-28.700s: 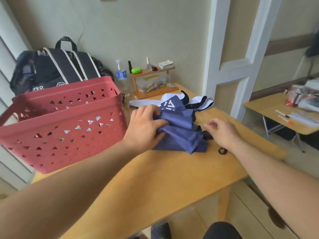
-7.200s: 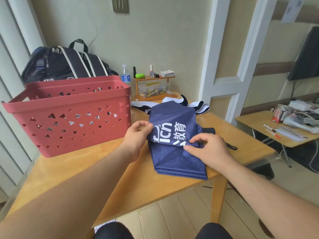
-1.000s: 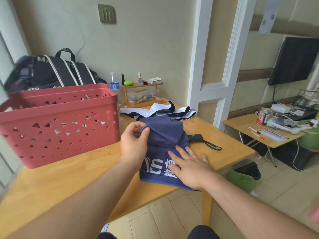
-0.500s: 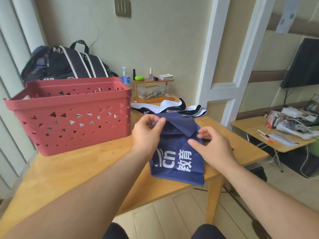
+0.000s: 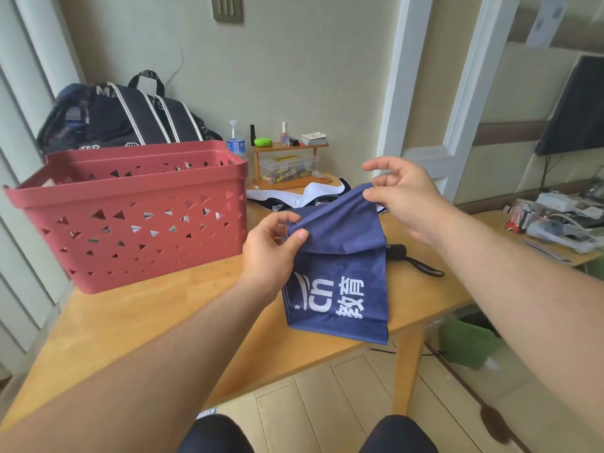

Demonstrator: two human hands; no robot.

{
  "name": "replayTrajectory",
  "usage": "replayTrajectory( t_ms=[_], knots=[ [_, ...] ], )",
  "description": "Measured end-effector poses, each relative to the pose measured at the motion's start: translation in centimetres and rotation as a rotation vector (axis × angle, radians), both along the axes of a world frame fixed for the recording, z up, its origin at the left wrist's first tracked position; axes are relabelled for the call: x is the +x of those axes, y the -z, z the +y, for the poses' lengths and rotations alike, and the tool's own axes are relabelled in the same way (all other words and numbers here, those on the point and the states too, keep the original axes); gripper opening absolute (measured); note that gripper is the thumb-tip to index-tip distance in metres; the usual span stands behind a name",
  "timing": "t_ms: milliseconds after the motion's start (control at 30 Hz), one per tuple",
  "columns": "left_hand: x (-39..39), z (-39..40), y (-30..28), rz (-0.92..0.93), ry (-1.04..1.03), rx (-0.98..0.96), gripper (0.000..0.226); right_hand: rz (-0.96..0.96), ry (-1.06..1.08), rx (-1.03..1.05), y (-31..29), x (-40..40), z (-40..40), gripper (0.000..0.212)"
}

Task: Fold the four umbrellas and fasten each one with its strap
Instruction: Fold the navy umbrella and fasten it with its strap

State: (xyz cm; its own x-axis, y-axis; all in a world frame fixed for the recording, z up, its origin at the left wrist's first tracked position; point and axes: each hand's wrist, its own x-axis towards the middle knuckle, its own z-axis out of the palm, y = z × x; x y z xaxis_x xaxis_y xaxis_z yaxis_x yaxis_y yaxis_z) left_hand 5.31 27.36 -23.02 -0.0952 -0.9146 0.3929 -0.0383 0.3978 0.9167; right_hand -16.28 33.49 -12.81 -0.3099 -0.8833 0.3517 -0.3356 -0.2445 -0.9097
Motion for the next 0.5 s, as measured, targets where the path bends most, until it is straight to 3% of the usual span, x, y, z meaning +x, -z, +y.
replayTrajectory(
  t_ms=[133,300,367,500],
  knots=[
    [0.5,-0.2,0.0,-0.023,0.019,-0.008,0.022,-0.05,-0.061,0.08,0.3,-0.6,1.1,0.051],
    [1.3,0.1,0.1,-0.103,0.063,-0.006,0.045,-0.159,-0.177,0.107,2.1,-0.3,3.3,0.071],
    [1.6,0.3,0.2,-0.113,0.044,0.0,0.043,-0.028,-0.184,0.117,3.0,-0.1,4.2,0.075],
    [2.0,0.8,0.7,-0.109,0.015,0.009,0.04,0.293,-0.01,0.076,4.2,0.0,4.5,0.048]
  ],
)
